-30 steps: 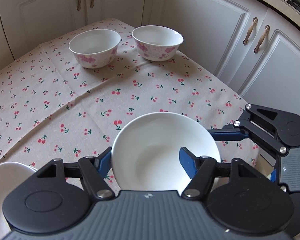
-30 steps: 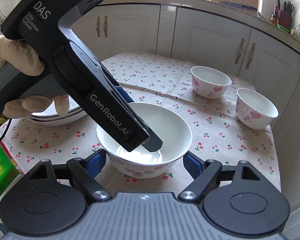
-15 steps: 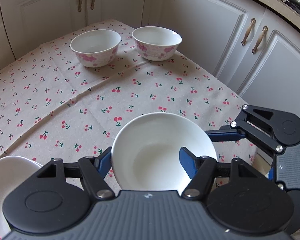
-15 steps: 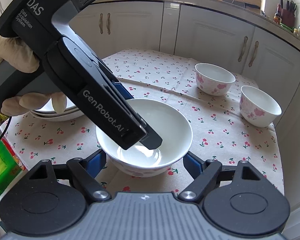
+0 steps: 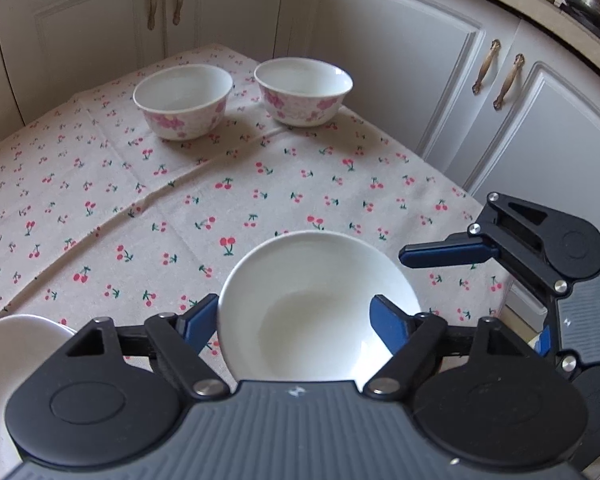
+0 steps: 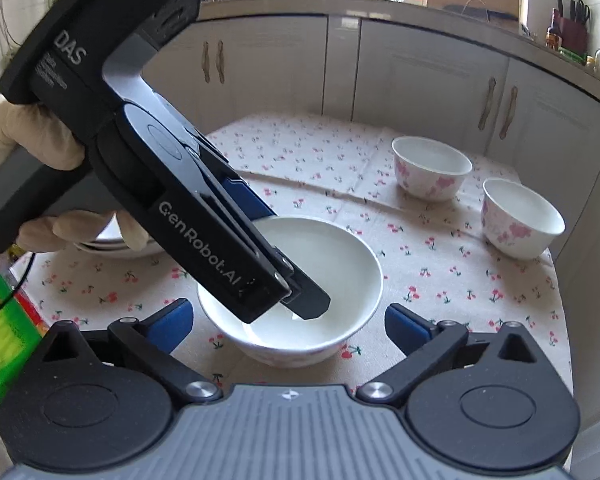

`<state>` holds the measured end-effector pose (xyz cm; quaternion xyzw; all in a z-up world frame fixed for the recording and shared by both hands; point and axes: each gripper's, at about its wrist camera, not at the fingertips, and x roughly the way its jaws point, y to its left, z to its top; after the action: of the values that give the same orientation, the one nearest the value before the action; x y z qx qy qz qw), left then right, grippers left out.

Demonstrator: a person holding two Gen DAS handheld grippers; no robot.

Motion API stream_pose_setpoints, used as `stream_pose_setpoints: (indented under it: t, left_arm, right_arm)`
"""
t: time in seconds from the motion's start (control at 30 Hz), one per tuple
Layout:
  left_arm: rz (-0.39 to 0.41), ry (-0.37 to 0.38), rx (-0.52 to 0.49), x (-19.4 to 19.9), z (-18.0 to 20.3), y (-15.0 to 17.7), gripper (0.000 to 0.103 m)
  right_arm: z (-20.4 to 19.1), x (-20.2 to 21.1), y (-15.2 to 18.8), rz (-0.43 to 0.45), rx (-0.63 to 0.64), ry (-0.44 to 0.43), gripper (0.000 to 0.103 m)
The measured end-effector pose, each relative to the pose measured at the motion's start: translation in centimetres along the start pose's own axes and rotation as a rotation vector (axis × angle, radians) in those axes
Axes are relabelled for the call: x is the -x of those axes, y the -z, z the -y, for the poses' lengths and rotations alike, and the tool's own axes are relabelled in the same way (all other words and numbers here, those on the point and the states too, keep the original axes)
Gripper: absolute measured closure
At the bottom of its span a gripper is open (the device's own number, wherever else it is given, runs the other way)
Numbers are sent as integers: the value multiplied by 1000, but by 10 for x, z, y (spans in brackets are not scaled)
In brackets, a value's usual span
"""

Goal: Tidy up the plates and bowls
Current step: 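Carry the held bowl with the left tool toward the plate stack, then lower the bowl beside the plate stack and open the left tool, then grasp the rim of another pink-flower bowl with the left tool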

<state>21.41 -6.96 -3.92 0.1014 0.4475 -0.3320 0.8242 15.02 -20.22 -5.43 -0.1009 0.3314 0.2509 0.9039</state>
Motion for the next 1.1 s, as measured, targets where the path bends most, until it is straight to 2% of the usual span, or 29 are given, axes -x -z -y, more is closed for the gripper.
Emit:
stream_pose_setpoints:
  t: [0.23, 0.47, 0.67, 0.93, 1.1]
  left_arm:
    - [65, -28, -46, 18, 4, -9, 15]
    - [116, -38, -76, 25, 11, -30, 10]
    - [146, -31, -67, 19, 11, -64, 9]
    - [191, -61, -90, -1, 12, -118, 4]
    - [170, -28, -61, -25, 0, -149, 3]
  right_arm:
    - [10, 13, -2, 22, -22, 23, 0]
    - [37, 25, -3, 57, -81, 96, 0]
    - [61, 25, -2, 78, -106, 178, 0]
    - [102, 14, -8, 101, -145, 281, 0]
    - [119, 4, -14, 107, -111, 320, 0]
